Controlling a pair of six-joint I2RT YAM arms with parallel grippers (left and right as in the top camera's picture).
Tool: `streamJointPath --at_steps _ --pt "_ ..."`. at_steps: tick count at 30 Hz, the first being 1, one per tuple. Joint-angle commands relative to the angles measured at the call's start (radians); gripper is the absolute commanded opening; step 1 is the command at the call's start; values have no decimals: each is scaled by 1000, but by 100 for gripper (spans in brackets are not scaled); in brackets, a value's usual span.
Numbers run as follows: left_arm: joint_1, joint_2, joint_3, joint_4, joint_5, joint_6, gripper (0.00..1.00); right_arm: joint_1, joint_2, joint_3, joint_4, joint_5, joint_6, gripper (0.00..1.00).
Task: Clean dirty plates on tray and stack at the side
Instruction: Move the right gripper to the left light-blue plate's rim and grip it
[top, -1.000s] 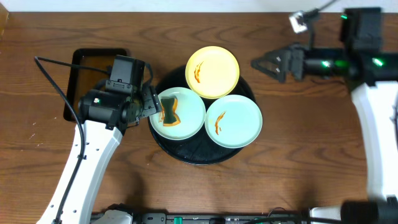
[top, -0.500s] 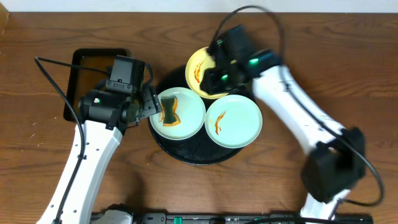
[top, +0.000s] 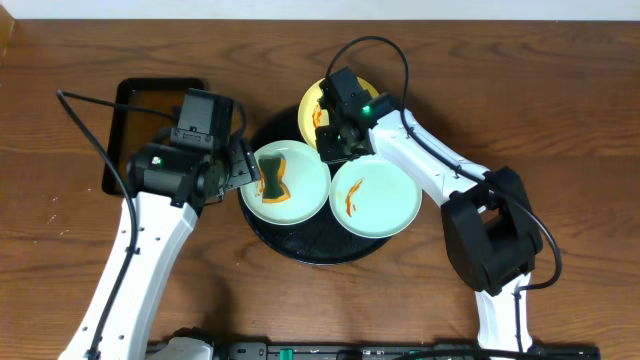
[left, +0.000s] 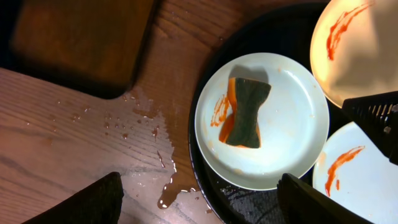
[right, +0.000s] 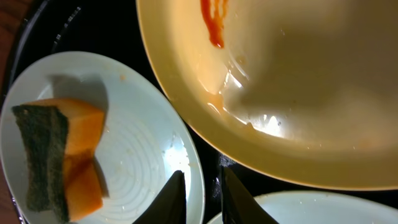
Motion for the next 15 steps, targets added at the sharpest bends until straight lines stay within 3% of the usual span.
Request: streamJointPath --at_steps 1,15 --pt "4 21 2 -2 -9 5 80 28 14 18 3 21 -18 17" --pt "4 38 2 3 -9 5 80 83 72 17 -15 154 -18 18"
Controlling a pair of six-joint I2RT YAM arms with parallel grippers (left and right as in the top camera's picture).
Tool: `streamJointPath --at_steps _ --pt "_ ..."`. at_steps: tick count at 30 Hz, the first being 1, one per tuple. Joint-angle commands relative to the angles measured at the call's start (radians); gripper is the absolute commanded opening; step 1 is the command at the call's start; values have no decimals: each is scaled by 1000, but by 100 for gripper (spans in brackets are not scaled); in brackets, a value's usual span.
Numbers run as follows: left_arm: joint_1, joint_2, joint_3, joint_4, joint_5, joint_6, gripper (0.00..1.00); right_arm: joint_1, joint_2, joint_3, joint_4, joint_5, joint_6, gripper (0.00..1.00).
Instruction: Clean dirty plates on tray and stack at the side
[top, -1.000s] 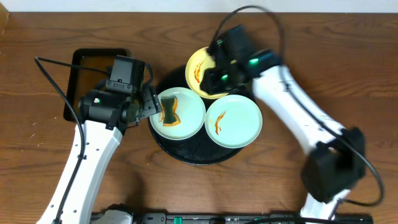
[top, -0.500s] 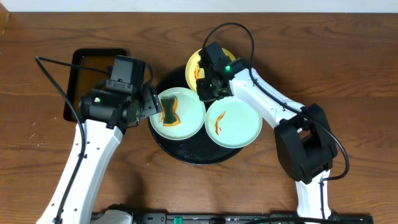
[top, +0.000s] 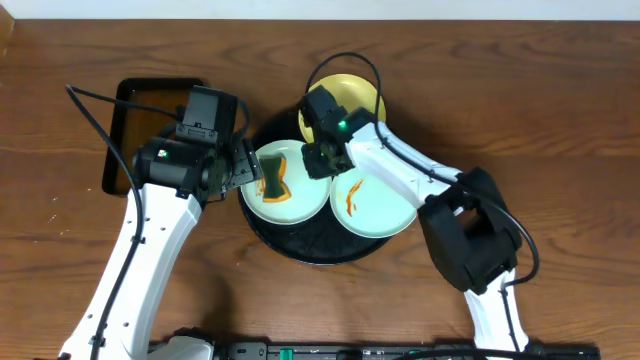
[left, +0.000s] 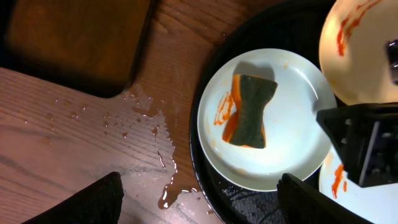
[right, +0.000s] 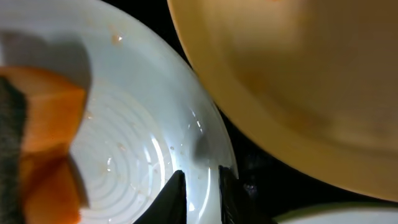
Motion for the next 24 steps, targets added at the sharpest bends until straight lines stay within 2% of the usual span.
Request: streamJointPath --at_steps 1,7,11,14,19,24 --pt "4 6 2 1 -9 5 80 2 9 15 -3 57 -13 18" --pt "4 6 2 1 -9 5 80 3 8 22 -8 24 -14 14" --pt "4 6 2 1 -9 5 80 3 5 93 -66 -31 -37 15" --pt "4 6 2 1 -9 5 80 3 2 174 -146 -30 -51 18" --pt "4 6 2 1 -9 5 80 1 2 243 -241 10 -48 33" --pt "4 6 2 1 -9 5 80 -4 11 171 -207 95 -5 33"
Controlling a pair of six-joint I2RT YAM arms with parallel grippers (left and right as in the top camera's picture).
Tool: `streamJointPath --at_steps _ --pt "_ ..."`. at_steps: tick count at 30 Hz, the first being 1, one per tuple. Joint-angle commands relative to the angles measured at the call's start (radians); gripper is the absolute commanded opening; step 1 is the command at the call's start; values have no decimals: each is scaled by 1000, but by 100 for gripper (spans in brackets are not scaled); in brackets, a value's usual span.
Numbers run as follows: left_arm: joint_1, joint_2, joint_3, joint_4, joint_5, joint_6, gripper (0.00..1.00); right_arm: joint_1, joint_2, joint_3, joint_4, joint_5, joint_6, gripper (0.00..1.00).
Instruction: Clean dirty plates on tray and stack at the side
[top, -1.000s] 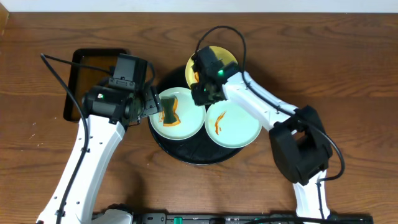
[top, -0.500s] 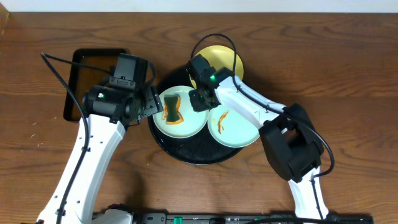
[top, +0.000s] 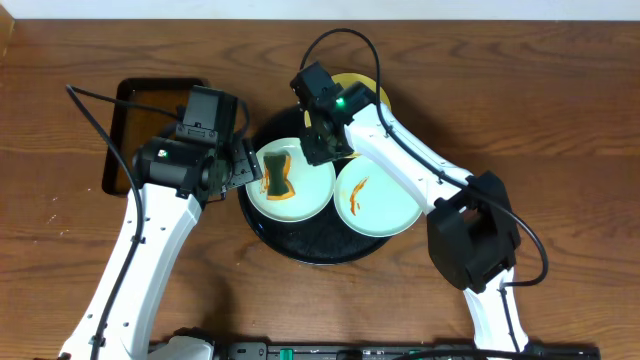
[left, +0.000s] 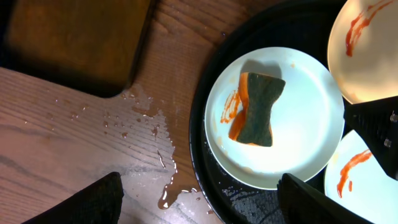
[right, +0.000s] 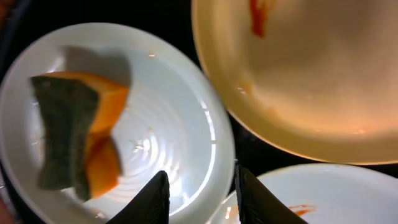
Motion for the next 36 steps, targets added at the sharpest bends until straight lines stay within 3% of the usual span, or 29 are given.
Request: streamJointPath --at_steps 1,18,27,36 --pt "4 6 2 0 -9 5 80 -2 5 -73 55 51 25 33" --pt "4 6 2 0 -9 5 80 -4 50 -174 174 53 28 32" --pt "4 6 2 2 -9 5 80 -3 68 -174 179 14 24 13" --pt "4 63 -19 39 39 -3 79 -2 68 -174 177 -18 24 1"
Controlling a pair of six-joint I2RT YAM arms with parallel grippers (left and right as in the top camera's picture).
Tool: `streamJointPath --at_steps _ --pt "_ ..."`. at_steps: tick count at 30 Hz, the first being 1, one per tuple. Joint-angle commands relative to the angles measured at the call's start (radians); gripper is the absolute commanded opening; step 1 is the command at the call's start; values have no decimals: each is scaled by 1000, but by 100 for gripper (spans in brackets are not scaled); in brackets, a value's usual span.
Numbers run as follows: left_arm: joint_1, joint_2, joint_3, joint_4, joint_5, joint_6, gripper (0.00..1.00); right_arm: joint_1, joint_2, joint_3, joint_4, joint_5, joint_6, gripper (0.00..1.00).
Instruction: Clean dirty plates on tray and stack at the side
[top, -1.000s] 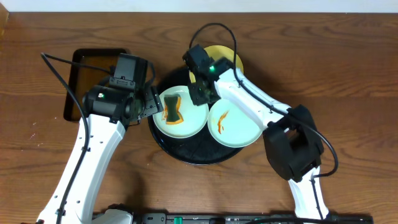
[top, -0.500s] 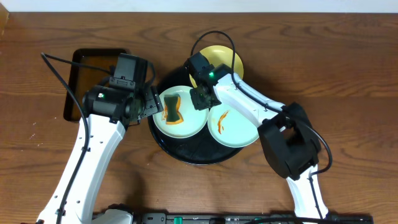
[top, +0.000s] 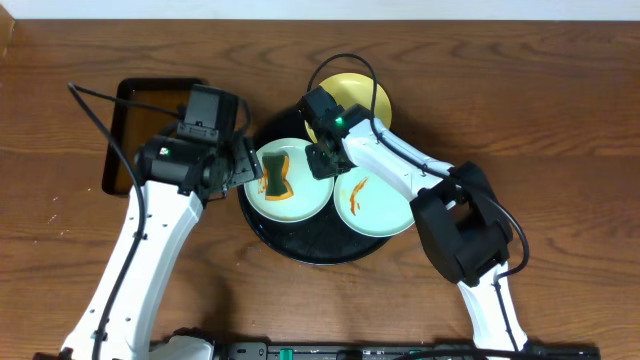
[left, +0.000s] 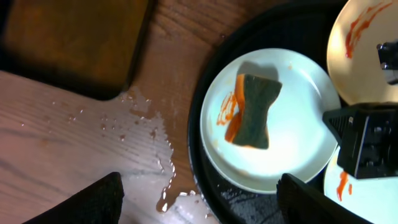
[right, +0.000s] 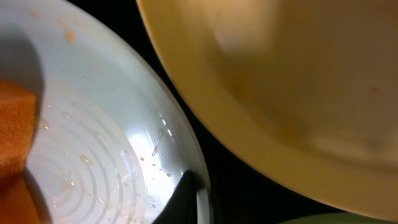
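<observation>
A round black tray (top: 300, 243) carries three plates. The white plate (top: 308, 192) bears a green-and-orange sponge (top: 277, 180) and a ketchup smear (left: 225, 112). Behind it lies a yellow plate (top: 356, 100), to its right a pale green plate (top: 388, 208), both streaked with ketchup. My right gripper (top: 322, 160) is down on the white plate's right rim (right: 202, 186), shut on it, one finger (right: 185, 194) inside the rim. My left gripper (top: 246, 166) hangs wide open over the tray's left edge (left: 205, 186), holding nothing.
A dark rectangular tray (top: 150, 110) lies on the wooden table at the far left. Spilled water (left: 163, 186) wets the wood between it and the round tray. The right arm reaches across the yellow plate (right: 298, 74).
My right gripper was open above the white plate's rim; now it is lower, narrowed onto that rim. The white plate sits slightly further left. The left gripper has barely moved.
My right gripper, nearly shut, stood between the yellow and white plates, then low at the white plate's rim. It then stood higher and open, the plate slightly shifted. Now it is down on that rim again. The left gripper stayed open throughout.
</observation>
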Motion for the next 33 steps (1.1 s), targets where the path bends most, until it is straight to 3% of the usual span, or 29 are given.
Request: streamJointPath --at_steps 1,13,17,18,33 --pt "4 53 -20 17 54 -2 77 4 17 -6 -1 -22 6 1" --pt "4 324 -20 115 201 6 75 3 17 -6 -3 -22 6 1" --pt "4 369 -20 147 343 128 76 3 17 -6 -2 -22 6 1" --pt "4 378 -20 161 371 158 80 3 17 -6 -2 -22 6 1" --pt "3 441 -23 227 358 159 77 3 17 -6 -3 -21 6 1"
